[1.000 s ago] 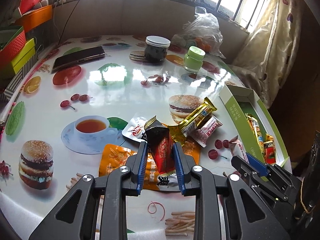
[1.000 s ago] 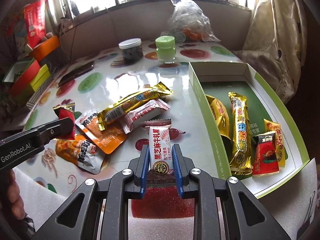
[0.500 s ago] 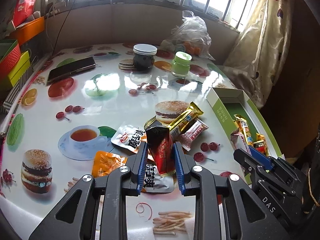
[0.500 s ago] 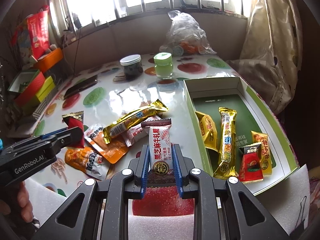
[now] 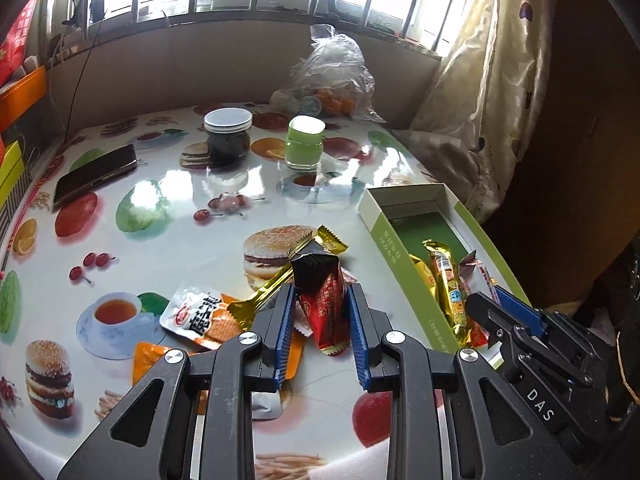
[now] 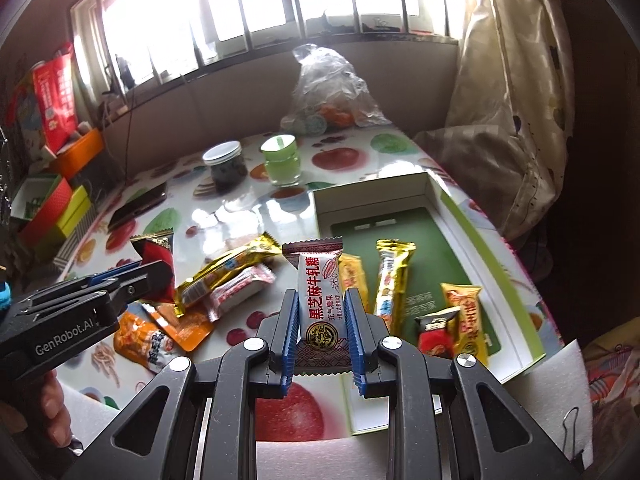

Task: Organize snacks
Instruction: 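Carry red packet with left tool while right carries white candy bar over box, then open left tool dropping red packet while right releases white candy bar into box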

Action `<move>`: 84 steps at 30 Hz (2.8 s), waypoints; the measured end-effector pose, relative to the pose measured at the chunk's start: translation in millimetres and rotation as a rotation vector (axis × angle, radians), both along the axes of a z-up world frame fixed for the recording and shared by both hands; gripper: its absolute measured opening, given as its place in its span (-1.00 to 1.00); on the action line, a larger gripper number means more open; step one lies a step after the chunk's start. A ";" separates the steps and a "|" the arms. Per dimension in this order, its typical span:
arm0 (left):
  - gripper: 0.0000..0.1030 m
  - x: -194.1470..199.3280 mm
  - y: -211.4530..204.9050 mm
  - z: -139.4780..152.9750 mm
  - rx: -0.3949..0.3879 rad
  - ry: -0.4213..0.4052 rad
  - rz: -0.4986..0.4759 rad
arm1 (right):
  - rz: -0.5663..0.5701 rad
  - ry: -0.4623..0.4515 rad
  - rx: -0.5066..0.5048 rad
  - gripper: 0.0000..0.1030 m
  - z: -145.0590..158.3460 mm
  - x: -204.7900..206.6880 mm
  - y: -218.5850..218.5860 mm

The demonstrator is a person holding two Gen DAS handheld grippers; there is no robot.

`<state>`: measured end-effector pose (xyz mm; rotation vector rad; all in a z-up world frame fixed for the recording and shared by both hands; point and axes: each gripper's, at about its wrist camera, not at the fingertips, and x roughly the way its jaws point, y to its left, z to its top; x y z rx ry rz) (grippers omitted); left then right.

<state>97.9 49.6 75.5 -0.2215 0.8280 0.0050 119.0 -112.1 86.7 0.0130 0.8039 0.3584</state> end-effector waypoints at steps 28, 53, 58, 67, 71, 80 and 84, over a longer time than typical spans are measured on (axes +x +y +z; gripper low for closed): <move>-0.47 86.1 -73.9 -16.0 -0.024 0.050 -0.191 | -0.163 0.075 -0.030 -0.59 -27.6 50.8 -73.8; -0.47 120.7 -97.0 -44.2 -0.010 0.141 -0.219 | -0.138 0.084 -0.071 -0.58 -48.1 79.2 -74.9; -0.45 123.1 -99.7 -46.4 0.001 0.148 -0.223 | -0.129 0.083 -0.072 -0.55 -49.0 80.1 -73.4; -0.34 122.5 -100.8 -46.2 -0.006 0.144 -0.229 | -0.125 0.081 -0.087 -0.41 -48.8 80.0 -70.2; -0.21 119.6 -101.6 -44.3 -0.010 0.137 -0.239 | -0.129 0.074 -0.085 -0.26 -46.5 78.3 -70.2; -0.10 105.1 -98.8 -32.5 -0.008 0.106 -0.233 | -0.136 0.049 -0.083 -0.16 -37.7 68.9 -70.3; -0.03 93.7 -94.1 -25.6 -0.006 0.087 -0.218 | -0.139 0.045 -0.066 -0.12 -33.8 63.0 -70.5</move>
